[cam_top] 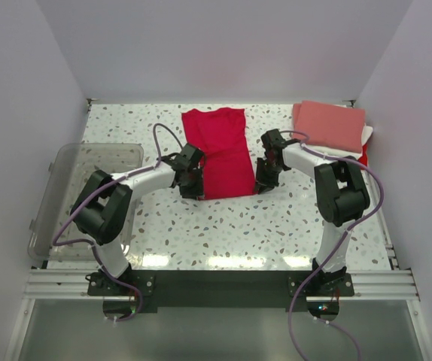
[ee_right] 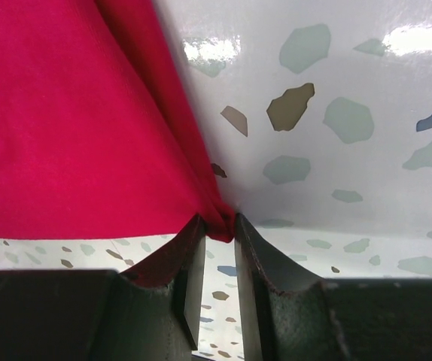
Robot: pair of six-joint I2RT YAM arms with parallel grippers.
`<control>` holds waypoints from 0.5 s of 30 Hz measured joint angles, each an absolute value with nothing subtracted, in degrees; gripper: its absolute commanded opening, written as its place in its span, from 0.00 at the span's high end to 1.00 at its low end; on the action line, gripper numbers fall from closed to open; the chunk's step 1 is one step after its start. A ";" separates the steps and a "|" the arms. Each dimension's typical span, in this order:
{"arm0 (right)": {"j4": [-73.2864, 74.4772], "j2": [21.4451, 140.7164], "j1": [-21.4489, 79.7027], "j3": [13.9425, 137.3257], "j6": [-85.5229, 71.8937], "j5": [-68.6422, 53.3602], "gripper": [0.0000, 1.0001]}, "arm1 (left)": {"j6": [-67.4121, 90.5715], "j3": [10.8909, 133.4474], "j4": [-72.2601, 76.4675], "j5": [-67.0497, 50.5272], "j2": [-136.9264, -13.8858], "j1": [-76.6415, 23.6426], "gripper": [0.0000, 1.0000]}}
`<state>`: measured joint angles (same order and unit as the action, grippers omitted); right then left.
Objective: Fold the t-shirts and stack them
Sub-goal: Fold the tshirt
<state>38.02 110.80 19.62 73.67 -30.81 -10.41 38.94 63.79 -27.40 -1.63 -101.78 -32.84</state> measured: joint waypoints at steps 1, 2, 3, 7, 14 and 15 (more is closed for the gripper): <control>38.00 110.80 19.64 73.63 -30.83 -10.50 0.76 | 38.94 63.70 -27.29 -1.65 -101.78 -32.88 0.66; 37.98 110.80 19.66 73.60 -30.83 -10.52 0.77 | 38.96 63.48 -27.03 -1.67 -101.78 -32.88 0.68; 37.95 110.80 19.73 73.58 -30.83 -10.52 0.78 | 38.94 63.26 -26.89 -1.69 -101.80 -32.93 0.72; 37.80 110.80 20.25 73.43 -30.83 -10.57 0.84 | 38.94 62.67 -26.30 -1.76 -102.32 -33.04 0.87; 37.34 110.48 20.64 72.62 -31.05 -12.12 1.00 | 38.33 61.93 -25.45 -1.87 -102.35 -33.04 1.00; 37.34 110.48 20.75 72.62 -31.05 -12.21 1.00 | 38.22 61.82 -25.21 -1.93 -102.30 -33.04 1.00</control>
<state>37.34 110.48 20.75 72.62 -31.05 -12.21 38.22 61.82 -25.21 -1.93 -102.30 -33.04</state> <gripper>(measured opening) 0.059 0.021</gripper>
